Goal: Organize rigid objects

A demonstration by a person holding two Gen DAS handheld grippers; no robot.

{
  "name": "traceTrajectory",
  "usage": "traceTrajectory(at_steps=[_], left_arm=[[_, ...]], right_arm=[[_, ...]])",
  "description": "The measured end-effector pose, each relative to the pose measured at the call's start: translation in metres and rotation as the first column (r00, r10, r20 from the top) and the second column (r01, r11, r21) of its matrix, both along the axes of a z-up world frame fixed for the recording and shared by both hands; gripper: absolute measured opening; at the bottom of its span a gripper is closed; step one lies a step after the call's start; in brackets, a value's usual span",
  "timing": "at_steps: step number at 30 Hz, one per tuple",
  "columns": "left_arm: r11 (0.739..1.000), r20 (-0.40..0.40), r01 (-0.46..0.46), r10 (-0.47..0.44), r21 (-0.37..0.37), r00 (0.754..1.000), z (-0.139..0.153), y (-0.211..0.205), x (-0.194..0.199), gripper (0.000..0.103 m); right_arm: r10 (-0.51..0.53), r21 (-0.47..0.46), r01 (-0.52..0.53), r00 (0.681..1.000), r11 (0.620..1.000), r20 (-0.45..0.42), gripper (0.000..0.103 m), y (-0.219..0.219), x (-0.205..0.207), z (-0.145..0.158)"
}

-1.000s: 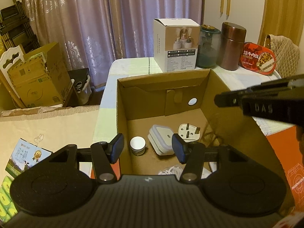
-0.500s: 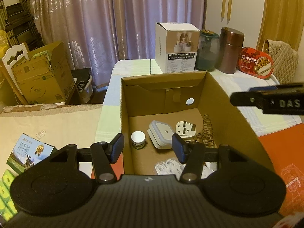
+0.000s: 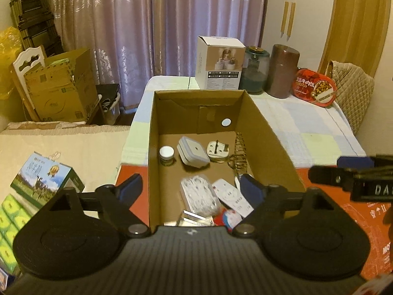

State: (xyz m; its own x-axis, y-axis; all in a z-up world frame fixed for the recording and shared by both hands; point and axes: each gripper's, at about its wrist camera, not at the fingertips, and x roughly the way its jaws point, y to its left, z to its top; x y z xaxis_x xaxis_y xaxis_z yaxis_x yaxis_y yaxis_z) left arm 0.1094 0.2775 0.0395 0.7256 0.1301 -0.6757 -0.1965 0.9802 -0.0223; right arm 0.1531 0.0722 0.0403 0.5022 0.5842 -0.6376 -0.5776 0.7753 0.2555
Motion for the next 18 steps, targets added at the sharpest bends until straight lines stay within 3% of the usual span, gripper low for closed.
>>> traceTrajectory(at_steps=[8, 15, 18], left_arm=[[1.000, 0.020, -0.027, 0.027, -0.013, 0.999, 0.009, -0.027, -0.047, 0.101], [0.998, 0.047, -0.060, 0.061, -0.020, 0.997, 0.012, -0.040, -0.087, 0.101], [0.998, 0.021, -0.062, 0.062, -0.006, 0.998, 0.010, -0.046, -0.098, 0.101]], right_arm=[[-0.027, -0.003, 0.027, 0.999, 1.000, -0.038, 0.082, -0.028, -0.047, 0.003], [-0.036, -0.020, 0.035, 0.999, 0.999, -0.023, 0.082, -0.046, -0.078, 0.007], [-0.049, -0.018, 0.049, 0.998, 0.999, -0.035, 0.082, -0.055, -0.086, 0.005]])
